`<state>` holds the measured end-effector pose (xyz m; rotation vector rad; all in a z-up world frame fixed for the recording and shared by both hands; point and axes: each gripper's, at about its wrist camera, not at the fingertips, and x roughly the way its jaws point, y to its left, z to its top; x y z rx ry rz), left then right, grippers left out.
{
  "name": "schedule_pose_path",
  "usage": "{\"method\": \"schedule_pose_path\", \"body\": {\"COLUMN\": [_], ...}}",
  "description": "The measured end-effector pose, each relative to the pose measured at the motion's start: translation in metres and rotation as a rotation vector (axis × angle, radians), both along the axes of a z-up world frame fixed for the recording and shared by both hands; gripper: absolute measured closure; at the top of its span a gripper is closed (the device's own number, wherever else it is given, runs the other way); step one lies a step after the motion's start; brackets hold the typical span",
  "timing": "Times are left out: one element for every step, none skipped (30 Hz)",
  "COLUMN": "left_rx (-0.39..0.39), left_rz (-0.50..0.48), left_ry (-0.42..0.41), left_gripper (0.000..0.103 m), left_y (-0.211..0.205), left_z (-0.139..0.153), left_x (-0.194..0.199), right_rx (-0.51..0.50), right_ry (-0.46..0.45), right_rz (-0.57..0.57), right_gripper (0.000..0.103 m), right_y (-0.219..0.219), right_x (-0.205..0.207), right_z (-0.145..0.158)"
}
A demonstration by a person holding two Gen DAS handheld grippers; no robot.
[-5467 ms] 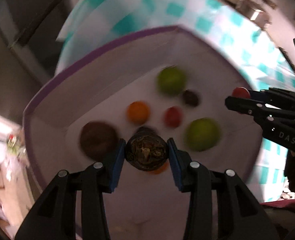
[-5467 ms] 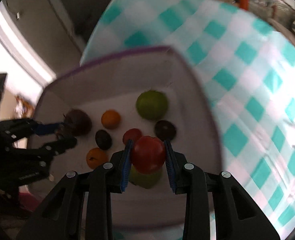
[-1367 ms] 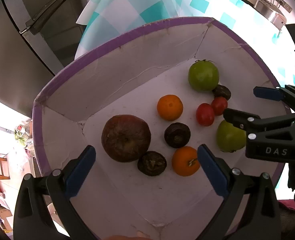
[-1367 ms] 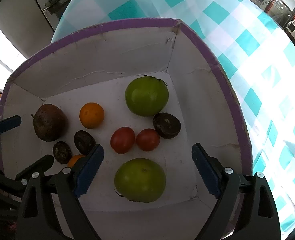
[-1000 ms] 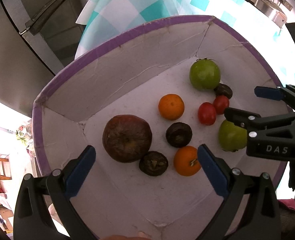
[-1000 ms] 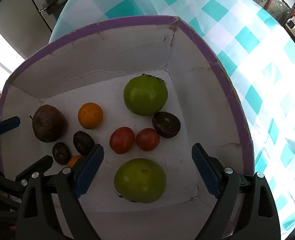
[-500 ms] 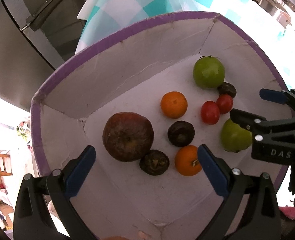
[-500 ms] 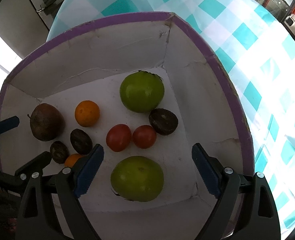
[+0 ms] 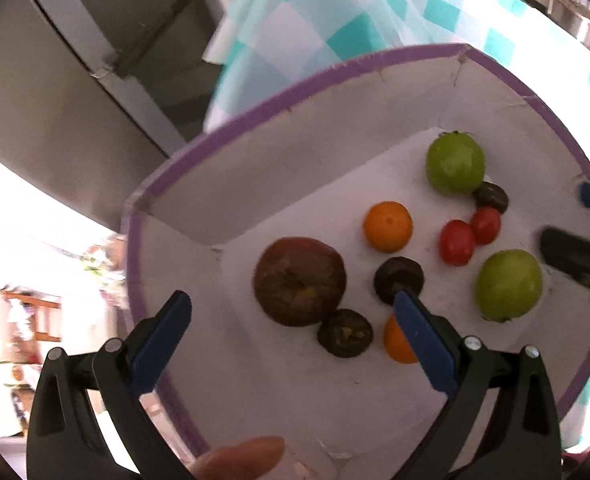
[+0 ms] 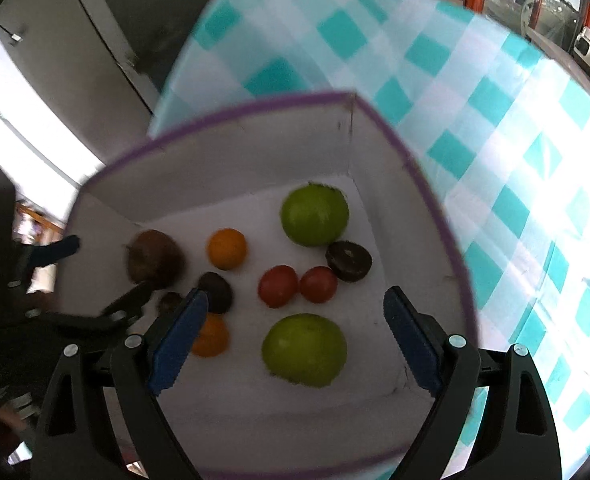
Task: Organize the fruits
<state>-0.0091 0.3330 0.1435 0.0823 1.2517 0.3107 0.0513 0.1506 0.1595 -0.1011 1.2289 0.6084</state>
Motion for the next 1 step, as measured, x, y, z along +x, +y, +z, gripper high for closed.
{"method": "schedule_pose_path", "body": {"left_rx": [0.005], "left_rz": [0.012], "left_ry": [-0.001], "left_gripper": [0.002], "left_y": [-0.0040], "left_z": [0.0035], "left_x": [-0.0021], "right_rx": [0.026], "right_ry": [-0.016], "right_rz": [0.002], "right_gripper": [0.016], "right_y": [-0.0097], "right_x": [-0.0045], "right_z": [0.0082]}}
